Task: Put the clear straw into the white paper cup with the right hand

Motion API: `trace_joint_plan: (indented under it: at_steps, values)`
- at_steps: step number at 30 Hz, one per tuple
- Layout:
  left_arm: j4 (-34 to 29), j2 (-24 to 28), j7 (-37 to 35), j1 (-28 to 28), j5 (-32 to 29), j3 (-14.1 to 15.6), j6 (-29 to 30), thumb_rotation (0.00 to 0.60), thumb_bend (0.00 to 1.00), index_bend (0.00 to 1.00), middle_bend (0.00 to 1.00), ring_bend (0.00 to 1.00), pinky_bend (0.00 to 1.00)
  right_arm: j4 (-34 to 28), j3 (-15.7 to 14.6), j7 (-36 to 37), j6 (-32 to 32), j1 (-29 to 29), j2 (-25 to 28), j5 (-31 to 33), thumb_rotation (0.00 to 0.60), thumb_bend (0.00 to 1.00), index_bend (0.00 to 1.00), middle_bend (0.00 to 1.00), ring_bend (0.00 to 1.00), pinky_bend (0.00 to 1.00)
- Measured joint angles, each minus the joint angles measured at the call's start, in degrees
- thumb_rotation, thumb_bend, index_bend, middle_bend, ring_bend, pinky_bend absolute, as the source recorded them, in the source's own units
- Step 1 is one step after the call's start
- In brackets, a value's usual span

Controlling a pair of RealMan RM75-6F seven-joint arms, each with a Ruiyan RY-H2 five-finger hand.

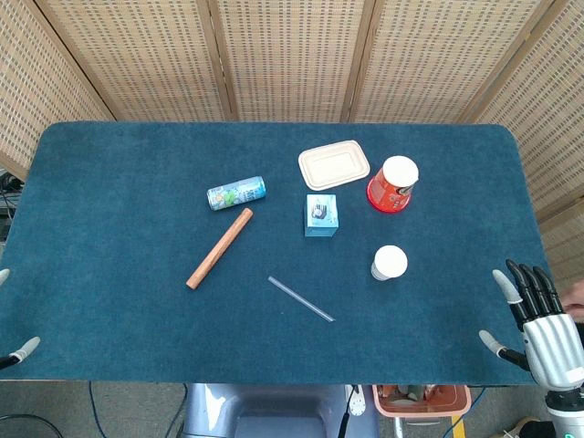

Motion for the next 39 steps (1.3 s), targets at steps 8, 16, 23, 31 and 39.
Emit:
trace_joint_plan:
  at_steps: [8,16,23,31,39]
  values:
    - [0.03,0.14,-0.27,0.04,-0.17,-0.1,-0.2,0.6,0.15,0.0,0.0,0.0,0.0,-0.3,-0.36,-1.51,-0.7,0.12,-0.06,-1.17,0.6,0.04,0.02,0.0,0.0,0.0]
    - [-0.24,0.04,-0.22,-0.5,-1.52,-0.85,-1.35,0.6,0.15,0.0,0.0,0.0,0.0,0.18,-1.83,-1.31,-4.87,4.91,0.0,-9.6,0.6,0.49,0.09,0.0,0.0,0.0]
    - [-0.66,-0.16,0.83,-1.42,-3.57,-1.61,-3.56,0.6,0.15,0.0,0.0,0.0,0.0,-3.93,-2.81,-3.05,-19.67,14.51,1.81,-15.47,0.6,0.76,0.14,0.0,0.0,0.0]
    - [-0.8,-0.27,1.15,-2.57,-6.29,-2.58,-6.43,0.6,0.15,0.0,0.0,0.0,0.0,-7.36,-0.78,-11.1,-39.09,25.4,-1.4,-16.49,0.6,0.91,0.19,0.03,0.0,0.0]
    - [-0.72,-0.18,0.89,-3.37,-7.75,-3.09,-8.33,0.6,0.15,0.0,0.0,0.0,0.0,-6.57,1.59,-19.59,-51.36,31.56,-9.17,-11.25,0.6,0.91,0.19,0.03,0.0,0.0]
